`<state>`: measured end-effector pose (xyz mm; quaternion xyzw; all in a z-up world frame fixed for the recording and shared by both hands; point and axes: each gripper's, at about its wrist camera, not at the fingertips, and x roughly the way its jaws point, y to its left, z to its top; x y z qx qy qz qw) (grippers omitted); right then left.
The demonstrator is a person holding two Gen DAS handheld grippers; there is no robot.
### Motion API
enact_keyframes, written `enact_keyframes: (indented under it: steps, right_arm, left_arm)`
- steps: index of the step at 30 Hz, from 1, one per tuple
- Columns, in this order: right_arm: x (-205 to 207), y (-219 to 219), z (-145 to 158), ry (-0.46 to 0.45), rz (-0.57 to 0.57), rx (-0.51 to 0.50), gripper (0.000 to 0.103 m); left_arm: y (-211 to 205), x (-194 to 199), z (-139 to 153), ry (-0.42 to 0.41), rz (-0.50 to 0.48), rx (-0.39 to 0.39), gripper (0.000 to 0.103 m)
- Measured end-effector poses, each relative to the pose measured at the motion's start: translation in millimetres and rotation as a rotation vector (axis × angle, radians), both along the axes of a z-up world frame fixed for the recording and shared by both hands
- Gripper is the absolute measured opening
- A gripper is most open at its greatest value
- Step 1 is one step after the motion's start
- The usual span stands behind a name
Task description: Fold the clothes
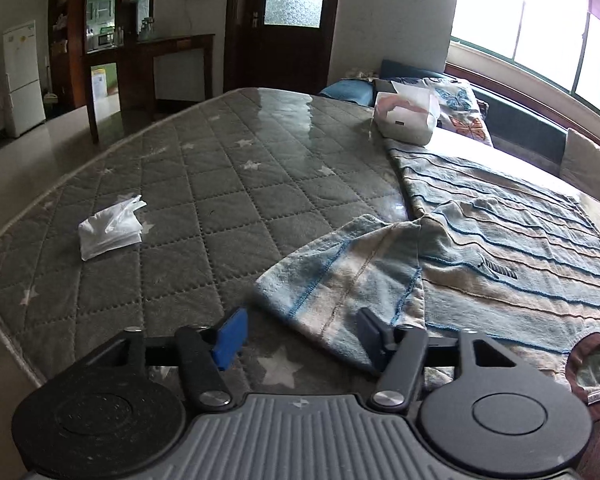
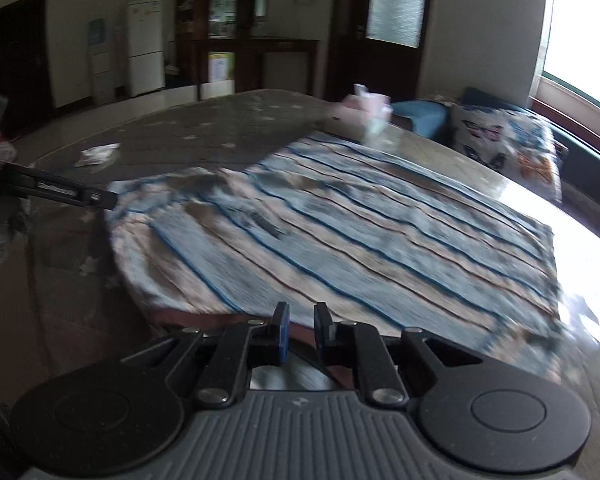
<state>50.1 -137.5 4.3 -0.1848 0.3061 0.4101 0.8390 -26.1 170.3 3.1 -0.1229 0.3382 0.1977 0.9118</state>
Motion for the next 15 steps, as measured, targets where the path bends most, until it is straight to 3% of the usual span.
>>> enact_keyframes:
  steps: [5,15]
  right_arm:
    - [-6.4,43.0,-0.1,0.009,0.106,-0.002,0.013]
    - [-18.7,115.1,-9.0,0.037,0.263,-0.019,0.013]
  left_arm:
    - [8.1,0.6,-3.4,-0.018,-0.028,-0.036,0.044]
    - [20.3,-2.1,-3.6,-0.05,-0.034,-0.097,0.046]
